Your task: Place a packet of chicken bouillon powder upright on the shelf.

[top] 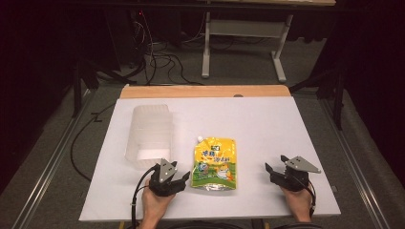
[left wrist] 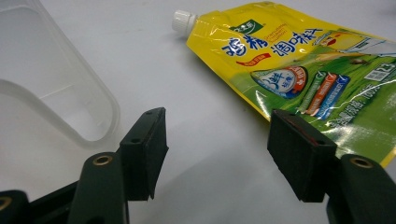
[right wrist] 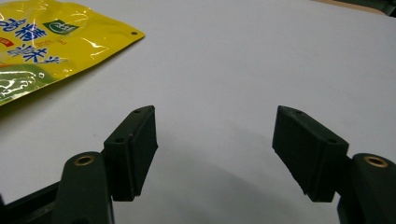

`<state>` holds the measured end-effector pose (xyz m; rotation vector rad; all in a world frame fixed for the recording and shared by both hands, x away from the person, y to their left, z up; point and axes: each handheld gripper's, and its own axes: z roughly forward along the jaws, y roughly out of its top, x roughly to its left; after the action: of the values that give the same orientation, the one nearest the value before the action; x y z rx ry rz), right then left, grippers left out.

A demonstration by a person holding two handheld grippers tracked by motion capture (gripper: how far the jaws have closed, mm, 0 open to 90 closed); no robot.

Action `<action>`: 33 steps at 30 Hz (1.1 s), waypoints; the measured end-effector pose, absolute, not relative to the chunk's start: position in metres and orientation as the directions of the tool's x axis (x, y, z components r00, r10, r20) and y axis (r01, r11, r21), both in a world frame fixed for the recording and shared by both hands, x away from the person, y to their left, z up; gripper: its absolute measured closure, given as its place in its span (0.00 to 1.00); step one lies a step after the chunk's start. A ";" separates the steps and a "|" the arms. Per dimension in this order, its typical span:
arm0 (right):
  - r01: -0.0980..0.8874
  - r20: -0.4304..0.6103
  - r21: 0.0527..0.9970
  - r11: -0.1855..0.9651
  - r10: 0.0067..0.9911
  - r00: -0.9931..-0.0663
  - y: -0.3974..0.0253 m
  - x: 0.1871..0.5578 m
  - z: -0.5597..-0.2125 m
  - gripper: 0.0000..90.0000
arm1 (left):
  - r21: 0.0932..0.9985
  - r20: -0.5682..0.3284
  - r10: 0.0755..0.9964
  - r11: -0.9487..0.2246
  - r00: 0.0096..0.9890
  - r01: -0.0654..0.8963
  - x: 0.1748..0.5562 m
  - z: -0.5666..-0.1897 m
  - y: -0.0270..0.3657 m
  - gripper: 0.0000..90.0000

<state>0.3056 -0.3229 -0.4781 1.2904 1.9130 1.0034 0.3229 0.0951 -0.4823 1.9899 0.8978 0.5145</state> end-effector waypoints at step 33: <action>0.465 -0.081 0.852 0.241 0.938 -0.337 -0.323 0.305 -0.478 0.34 | 0.815 -0.092 0.721 -0.342 0.686 0.468 0.334 -0.448 0.053 0.29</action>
<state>0.3050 -0.3231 -0.4781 1.2799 1.9114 1.0046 0.3342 0.0532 -0.4483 2.0030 0.9161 0.3583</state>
